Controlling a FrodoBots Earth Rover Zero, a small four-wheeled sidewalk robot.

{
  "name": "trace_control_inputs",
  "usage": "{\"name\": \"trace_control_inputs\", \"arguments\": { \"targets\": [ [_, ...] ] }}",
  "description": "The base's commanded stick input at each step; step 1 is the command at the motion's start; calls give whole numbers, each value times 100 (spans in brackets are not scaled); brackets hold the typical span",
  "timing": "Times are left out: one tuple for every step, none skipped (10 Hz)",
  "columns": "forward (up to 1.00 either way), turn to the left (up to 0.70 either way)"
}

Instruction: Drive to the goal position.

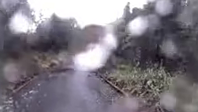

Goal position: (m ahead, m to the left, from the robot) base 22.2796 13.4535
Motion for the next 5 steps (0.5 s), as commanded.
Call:
{"name": "trace_control_inputs", "arguments": {
  "targets": [
    [85,34],
    [85,34],
    [85,34],
    [85,27],
    [85,13]
  ]
}}
